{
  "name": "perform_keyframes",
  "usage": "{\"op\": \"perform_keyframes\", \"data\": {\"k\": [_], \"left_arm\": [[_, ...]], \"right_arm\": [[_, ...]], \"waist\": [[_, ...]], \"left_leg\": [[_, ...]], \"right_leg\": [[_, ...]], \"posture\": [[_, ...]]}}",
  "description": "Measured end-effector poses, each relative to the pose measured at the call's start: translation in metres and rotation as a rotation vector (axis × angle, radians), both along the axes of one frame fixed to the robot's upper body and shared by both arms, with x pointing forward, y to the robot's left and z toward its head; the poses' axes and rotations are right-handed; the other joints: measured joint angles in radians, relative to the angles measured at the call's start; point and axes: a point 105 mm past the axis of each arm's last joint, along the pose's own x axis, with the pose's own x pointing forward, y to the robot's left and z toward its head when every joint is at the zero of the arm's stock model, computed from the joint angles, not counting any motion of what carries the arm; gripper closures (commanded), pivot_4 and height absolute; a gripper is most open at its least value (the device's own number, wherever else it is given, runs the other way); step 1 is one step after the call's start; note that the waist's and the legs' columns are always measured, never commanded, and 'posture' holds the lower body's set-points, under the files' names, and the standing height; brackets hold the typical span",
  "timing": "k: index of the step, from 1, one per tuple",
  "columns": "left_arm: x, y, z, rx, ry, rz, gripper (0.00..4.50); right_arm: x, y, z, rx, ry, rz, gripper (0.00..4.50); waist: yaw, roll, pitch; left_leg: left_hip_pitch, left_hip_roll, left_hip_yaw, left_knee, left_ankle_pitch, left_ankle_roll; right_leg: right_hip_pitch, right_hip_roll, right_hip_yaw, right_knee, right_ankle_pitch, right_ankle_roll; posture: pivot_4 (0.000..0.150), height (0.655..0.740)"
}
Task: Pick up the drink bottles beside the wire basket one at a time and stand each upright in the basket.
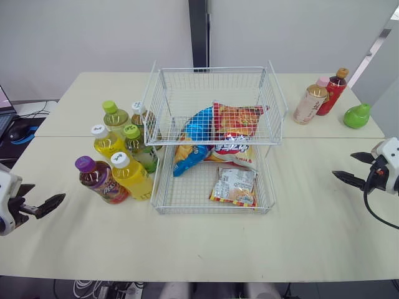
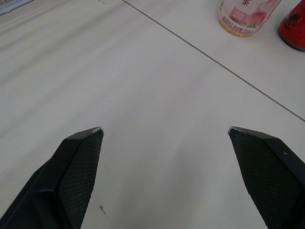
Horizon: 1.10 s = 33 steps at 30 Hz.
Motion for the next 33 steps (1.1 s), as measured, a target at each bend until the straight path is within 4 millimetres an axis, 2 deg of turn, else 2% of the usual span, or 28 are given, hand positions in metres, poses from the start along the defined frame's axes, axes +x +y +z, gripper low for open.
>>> {"op": "perform_keyframes", "data": {"k": [7,12,16,26,33], "left_arm": [[0.007,0.000,0.007,-0.047,-0.051,-0.030,0.03],[0.005,-0.003,0.011,-0.058,-0.063,-0.081,0.03],[0.000,0.008,0.008,-0.062,-0.041,-0.046,0.03],[-0.012,0.010,0.002,-0.088,-0.011,-0.061,0.03],[-0.001,0.007,0.013,-0.091,-0.063,-0.070,0.03]], "right_arm": [[-0.004,-0.011,0.007,0.006,-0.048,-0.059,0.00],[-0.003,-0.022,0.012,-0.055,-0.124,-0.100,0.00],[-0.004,-0.032,0.014,-0.039,-0.145,-0.145,0.00],[-0.011,-0.031,0.005,-0.034,-0.110,-0.108,0.00],[-0.012,-0.030,0.006,-0.048,-0.125,-0.095,0.00]], "waist": [[0.002,0.000,0.000],[-0.002,0.000,0.000],[-0.003,0.001,0.000],[-0.002,0.000,-0.001],[-0.001,0.000,-0.001]], "left_leg": [[0.000,0.000,0.000,0.000,0.000,0.000],[0.000,0.000,0.003,0.000,0.000,0.000],[0.000,0.001,0.006,0.000,0.000,0.000],[0.000,0.001,0.007,0.000,0.000,0.000],[0.000,0.001,0.007,0.001,0.000,0.000]], "right_leg": [[0.000,0.000,0.000,0.000,0.000,0.000],[-0.001,0.000,0.000,0.001,0.000,0.000],[-0.001,0.001,0.001,0.001,0.001,0.000],[-0.001,0.001,0.001,0.001,0.001,0.000],[-0.001,0.001,0.002,0.001,0.001,0.001]], "posture": [[0.150,0.7400],[0.150,0.7400],[0.150,0.7400],[0.150,0.7400],[0.150,0.7400]]}}
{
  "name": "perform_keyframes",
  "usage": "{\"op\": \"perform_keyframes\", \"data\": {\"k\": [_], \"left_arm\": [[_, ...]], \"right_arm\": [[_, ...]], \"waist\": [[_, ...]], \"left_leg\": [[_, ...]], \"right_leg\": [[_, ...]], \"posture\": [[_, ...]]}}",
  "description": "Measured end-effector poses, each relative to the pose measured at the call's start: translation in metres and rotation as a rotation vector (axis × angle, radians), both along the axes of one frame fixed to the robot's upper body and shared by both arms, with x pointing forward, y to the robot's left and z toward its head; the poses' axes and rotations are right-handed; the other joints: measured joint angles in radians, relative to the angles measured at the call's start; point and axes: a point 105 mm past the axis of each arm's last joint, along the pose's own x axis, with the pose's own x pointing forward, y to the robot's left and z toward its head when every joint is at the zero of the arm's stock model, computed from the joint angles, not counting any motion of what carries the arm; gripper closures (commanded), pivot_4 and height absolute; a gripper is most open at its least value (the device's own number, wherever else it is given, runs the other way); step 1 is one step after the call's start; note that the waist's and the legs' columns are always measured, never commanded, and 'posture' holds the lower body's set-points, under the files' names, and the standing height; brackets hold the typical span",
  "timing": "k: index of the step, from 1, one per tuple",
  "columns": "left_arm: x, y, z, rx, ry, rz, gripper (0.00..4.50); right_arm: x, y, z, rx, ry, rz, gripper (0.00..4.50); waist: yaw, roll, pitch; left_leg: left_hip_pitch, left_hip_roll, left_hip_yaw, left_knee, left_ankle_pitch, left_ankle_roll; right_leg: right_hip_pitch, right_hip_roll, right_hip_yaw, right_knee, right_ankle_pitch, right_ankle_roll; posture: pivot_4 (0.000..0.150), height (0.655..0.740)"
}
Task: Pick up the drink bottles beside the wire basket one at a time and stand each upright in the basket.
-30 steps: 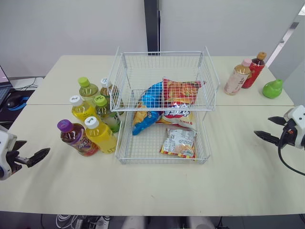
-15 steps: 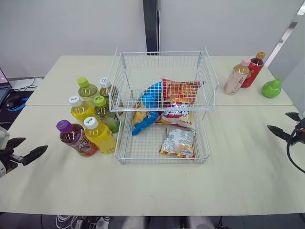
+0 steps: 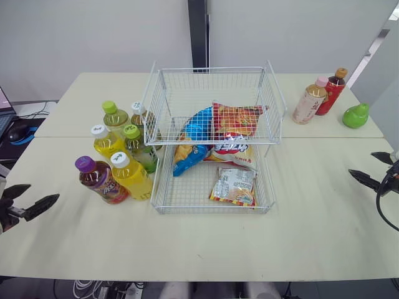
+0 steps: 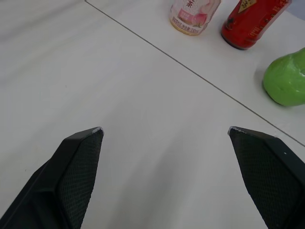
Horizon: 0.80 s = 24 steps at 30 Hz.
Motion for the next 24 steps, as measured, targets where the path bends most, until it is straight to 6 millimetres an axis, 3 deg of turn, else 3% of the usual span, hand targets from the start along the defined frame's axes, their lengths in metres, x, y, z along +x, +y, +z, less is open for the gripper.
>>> {"op": "perform_keyframes", "data": {"k": [4,10,13,17,20,24], "left_arm": [[0.007,-0.003,0.005,-0.005,-0.023,-0.012,0.03],[0.010,-0.006,0.006,-0.035,-0.027,-0.010,0.03],[0.011,-0.010,0.005,-0.054,-0.025,-0.010,0.03],[0.008,-0.016,0.003,-0.079,-0.018,-0.020,0.03],[0.002,-0.022,-0.001,-0.096,-0.004,-0.017,0.03],[-0.011,-0.027,0.003,-0.107,0.000,-0.013,0.03]], "right_arm": [[-0.001,0.001,0.008,0.033,-0.025,-0.001,0.00],[-0.015,0.033,0.074,0.183,-0.195,0.101,0.00],[-0.030,0.075,0.106,0.190,-0.258,0.273,0.00],[-0.041,0.122,0.134,0.221,-0.283,0.473,0.00],[-0.048,0.177,0.157,0.239,-0.288,0.730,0.00],[-0.055,0.226,0.164,0.216,-0.254,0.989,0.00]], "waist": [[-0.001,0.000,0.000],[-0.001,0.000,0.000],[-0.001,0.000,0.000],[-0.002,0.000,0.000],[-0.010,0.000,0.000],[-0.006,-0.005,-0.002]], "left_leg": [[0.000,0.000,0.000,0.000,0.000,0.000],[0.000,0.000,-0.001,0.000,0.000,0.000],[0.001,0.001,-0.001,0.000,0.000,0.001],[0.001,0.003,0.002,0.000,0.000,0.001],[0.002,0.006,0.005,0.000,-0.001,0.001],[0.002,0.008,0.008,0.000,-0.002,0.002]], "right_leg": [[0.000,0.000,0.000,0.000,0.000,0.000],[-0.002,0.000,0.006,0.001,0.000,0.001],[-0.002,0.000,0.010,0.001,0.001,0.002],[-0.003,-0.001,0.014,0.000,0.003,0.003],[-0.004,0.000,0.017,0.000,0.004,0.001],[-0.005,0.001,0.018,-0.003,0.005,0.000]], "posture": [[0.150,0.7400],[0.150,0.7400],[0.150,0.7400],[0.150,0.7400],[0.150,0.7400],[0.150,0.7400]]}}
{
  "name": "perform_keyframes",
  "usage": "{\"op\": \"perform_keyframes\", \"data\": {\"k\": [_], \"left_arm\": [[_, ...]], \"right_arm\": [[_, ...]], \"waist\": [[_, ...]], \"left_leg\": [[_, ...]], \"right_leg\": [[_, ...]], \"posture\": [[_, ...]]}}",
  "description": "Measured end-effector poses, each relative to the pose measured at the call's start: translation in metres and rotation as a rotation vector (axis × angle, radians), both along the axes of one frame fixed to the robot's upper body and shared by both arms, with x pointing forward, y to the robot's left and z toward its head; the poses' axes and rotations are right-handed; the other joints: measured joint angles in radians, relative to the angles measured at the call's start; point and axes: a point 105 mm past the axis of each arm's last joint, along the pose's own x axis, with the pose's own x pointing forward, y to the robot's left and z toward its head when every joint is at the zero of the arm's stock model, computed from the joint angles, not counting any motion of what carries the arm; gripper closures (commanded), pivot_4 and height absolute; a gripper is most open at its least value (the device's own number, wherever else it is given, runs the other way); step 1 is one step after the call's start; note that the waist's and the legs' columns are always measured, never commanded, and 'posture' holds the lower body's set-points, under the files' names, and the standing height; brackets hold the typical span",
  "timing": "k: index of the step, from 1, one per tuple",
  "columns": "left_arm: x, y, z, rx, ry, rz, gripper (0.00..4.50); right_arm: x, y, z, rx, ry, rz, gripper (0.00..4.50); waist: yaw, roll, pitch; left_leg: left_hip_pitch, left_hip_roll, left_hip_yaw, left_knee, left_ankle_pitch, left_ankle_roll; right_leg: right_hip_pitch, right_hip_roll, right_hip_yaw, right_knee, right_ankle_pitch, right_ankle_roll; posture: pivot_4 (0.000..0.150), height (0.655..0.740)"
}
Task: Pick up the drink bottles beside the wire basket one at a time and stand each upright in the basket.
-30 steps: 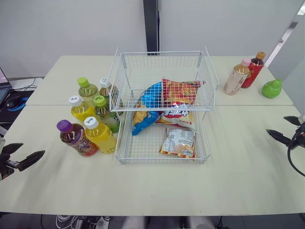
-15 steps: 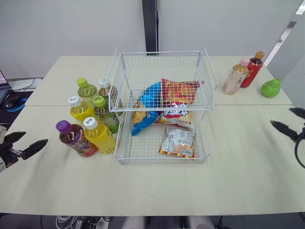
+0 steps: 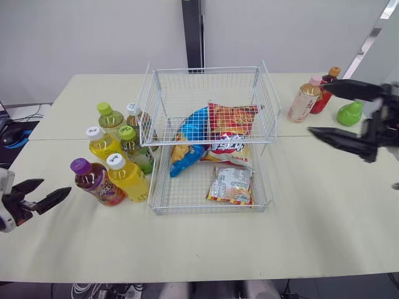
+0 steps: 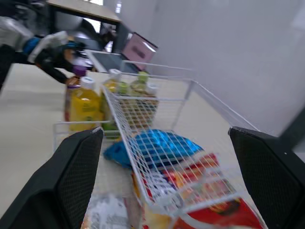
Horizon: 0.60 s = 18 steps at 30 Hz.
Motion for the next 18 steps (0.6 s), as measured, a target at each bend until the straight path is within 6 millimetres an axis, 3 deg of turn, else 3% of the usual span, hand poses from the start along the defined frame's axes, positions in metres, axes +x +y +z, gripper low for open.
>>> {"op": "perform_keyframes", "data": {"k": [3,9,14,18], "left_arm": [[-0.015,-0.005,0.009,-0.025,-0.012,0.018,0.03],[-0.036,-0.037,0.041,-0.170,-0.163,0.049,0.03],[-0.031,-0.060,0.053,-0.177,-0.243,0.070,0.03],[-0.014,-0.081,0.056,-0.163,-0.316,0.090,0.03]], "right_arm": [[0.001,0.020,-0.007,-0.040,0.037,0.124,0.00],[0.012,0.032,-0.024,-0.072,0.059,0.190,0.00],[0.021,0.027,-0.040,-0.112,0.075,0.161,0.00],[0.022,0.028,-0.042,-0.119,0.076,0.168,0.00]], "waist": [[0.005,-0.001,0.000],[0.018,-0.002,-0.001],[0.021,-0.002,-0.001],[0.022,-0.002,-0.001]], "left_leg": [[0.000,0.000,0.002,0.000,-0.001,0.000],[0.000,0.001,0.002,0.002,-0.002,0.000],[0.000,0.002,0.004,0.002,-0.002,0.000],[0.001,0.003,0.005,0.002,-0.002,0.000]], "right_leg": [[-0.001,0.000,0.001,-0.001,0.000,0.000],[0.000,0.000,0.001,-0.001,0.000,0.000],[0.000,0.001,0.002,0.000,0.001,0.000],[0.000,0.003,0.002,0.000,0.002,-0.001]], "posture": [[0.150,0.7400],[0.150,0.7400],[0.150,0.7400],[0.150,0.7400]]}}
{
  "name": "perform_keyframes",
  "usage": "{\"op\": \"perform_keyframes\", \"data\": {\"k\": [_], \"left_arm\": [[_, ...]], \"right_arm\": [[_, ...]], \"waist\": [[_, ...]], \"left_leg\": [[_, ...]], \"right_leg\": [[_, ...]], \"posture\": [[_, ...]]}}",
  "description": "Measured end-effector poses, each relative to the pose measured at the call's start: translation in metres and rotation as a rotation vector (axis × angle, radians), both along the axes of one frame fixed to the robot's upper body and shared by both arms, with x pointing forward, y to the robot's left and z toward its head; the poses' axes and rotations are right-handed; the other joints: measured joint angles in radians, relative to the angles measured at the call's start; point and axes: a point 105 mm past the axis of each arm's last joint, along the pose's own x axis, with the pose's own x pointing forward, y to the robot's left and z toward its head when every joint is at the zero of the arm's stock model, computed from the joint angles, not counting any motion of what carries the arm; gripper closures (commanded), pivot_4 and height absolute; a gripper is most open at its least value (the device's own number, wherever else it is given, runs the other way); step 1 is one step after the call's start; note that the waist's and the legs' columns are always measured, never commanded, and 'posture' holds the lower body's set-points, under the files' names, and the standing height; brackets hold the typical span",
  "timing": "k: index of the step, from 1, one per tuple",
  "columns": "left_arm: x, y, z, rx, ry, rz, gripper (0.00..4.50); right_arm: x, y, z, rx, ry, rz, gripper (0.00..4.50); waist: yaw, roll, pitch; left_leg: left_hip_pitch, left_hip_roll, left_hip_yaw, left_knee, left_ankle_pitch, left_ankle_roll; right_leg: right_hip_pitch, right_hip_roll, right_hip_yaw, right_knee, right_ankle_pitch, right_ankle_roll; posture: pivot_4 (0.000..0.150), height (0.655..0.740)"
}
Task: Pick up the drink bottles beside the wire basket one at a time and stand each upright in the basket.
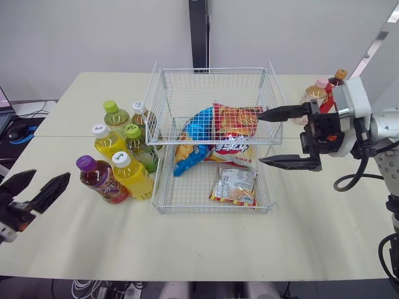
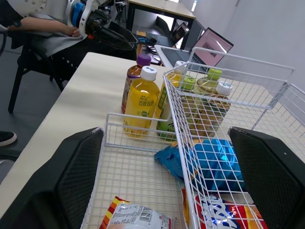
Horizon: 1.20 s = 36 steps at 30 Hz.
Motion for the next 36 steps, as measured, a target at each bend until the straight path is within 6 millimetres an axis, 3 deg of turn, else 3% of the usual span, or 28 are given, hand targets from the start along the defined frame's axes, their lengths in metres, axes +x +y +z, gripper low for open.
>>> {"op": "perform_keyframes", "data": {"k": [4,17,20,29,36], "left_arm": [[0.014,-0.013,-0.001,0.012,-0.032,0.018,0.03],[0.040,-0.022,-0.011,0.108,-0.015,0.021,0.03],[0.042,-0.020,-0.014,0.116,-0.007,0.029,0.57],[0.048,-0.025,-0.019,0.112,0.008,-0.007,3.11],[0.044,-0.025,-0.018,0.116,0.013,-0.045,3.11]], "right_arm": [[0.000,0.000,-0.001,-0.012,-0.001,0.004,0.00],[0.000,-0.001,-0.002,-0.022,-0.001,0.000,0.00],[0.000,0.000,-0.002,-0.023,-0.002,-0.003,0.00],[-0.001,0.002,-0.001,-0.027,-0.005,-0.005,0.00],[0.000,0.003,0.006,-0.023,-0.022,-0.013,0.00]], "waist": [[-0.001,0.000,0.000],[-0.001,0.000,0.000],[-0.001,0.000,0.000],[-0.001,0.000,0.000],[-0.002,0.000,0.000]], "left_leg": [[0.000,0.002,0.002,0.000,0.000,0.000],[0.001,0.005,0.002,0.000,-0.001,-0.001],[0.001,0.005,0.002,0.000,-0.001,-0.001],[0.001,0.006,0.002,0.000,-0.001,-0.001],[0.001,0.006,0.002,0.000,-0.001,-0.002]], "right_leg": [[0.000,0.004,0.000,0.000,0.001,0.000],[0.000,0.012,0.001,0.000,0.002,-0.001],[0.000,0.013,0.002,0.000,0.002,-0.001],[0.000,0.013,0.001,0.000,0.002,-0.001],[-0.001,0.013,0.001,0.000,0.002,-0.001]], "posture": [[0.150,0.7400],[0.150,0.7400],[0.150,0.7400],[0.150,0.7400],[0.150,0.7400]]}}
